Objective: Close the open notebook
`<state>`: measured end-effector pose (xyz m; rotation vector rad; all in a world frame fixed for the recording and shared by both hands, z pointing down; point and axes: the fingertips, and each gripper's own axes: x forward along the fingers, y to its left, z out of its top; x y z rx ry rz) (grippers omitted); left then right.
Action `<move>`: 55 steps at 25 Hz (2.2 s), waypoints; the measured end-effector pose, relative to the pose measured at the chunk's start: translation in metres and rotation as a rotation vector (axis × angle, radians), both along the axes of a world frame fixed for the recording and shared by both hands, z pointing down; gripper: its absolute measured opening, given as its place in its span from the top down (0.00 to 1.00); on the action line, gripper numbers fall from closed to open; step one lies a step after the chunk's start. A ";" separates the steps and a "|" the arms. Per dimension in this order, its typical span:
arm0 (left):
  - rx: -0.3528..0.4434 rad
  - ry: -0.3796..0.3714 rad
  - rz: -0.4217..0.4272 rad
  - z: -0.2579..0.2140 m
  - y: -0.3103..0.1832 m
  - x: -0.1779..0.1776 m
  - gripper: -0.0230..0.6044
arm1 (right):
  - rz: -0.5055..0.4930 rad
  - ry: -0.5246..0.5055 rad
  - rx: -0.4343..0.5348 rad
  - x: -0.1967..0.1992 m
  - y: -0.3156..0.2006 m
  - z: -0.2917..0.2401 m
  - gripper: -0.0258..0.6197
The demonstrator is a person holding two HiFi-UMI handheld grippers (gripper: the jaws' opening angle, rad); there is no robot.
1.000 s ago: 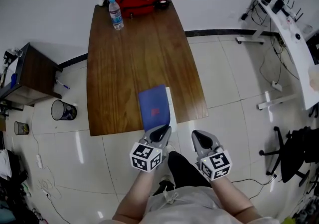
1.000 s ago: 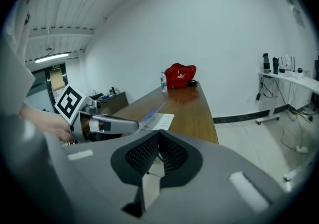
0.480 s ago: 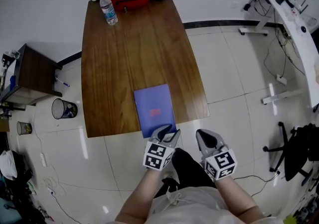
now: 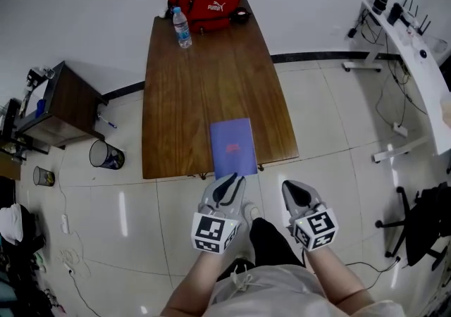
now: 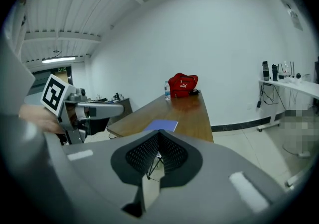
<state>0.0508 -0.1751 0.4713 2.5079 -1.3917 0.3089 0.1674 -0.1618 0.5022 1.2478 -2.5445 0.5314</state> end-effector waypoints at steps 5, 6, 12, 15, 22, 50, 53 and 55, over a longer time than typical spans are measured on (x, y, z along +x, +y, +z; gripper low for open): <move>0.150 -0.006 -0.083 -0.059 0.080 -0.041 0.95 | 0.001 -0.002 0.089 -0.014 0.063 -0.036 0.96; 0.165 -0.006 -0.089 -0.066 0.098 -0.048 0.95 | -0.001 0.004 0.110 -0.018 0.078 -0.043 0.96; 0.214 0.003 -0.115 -0.085 0.184 -0.079 0.95 | 0.007 0.027 0.182 -0.035 0.160 -0.072 0.96; 0.243 0.011 -0.124 -0.094 0.210 -0.092 0.95 | 0.018 0.025 0.217 -0.043 0.188 -0.085 0.96; 0.283 0.009 -0.112 -0.108 0.248 -0.110 0.95 | 0.033 0.030 0.238 -0.052 0.226 -0.101 0.96; 0.278 0.094 -0.074 -0.113 0.291 -0.102 0.95 | -0.084 0.045 0.308 -0.079 0.251 -0.119 0.96; 0.268 0.096 -0.078 -0.110 0.290 -0.103 0.95 | -0.093 0.071 0.330 -0.080 0.252 -0.120 0.96; 0.266 0.100 -0.081 -0.108 0.289 -0.103 0.95 | -0.100 0.083 0.340 -0.081 0.254 -0.120 0.96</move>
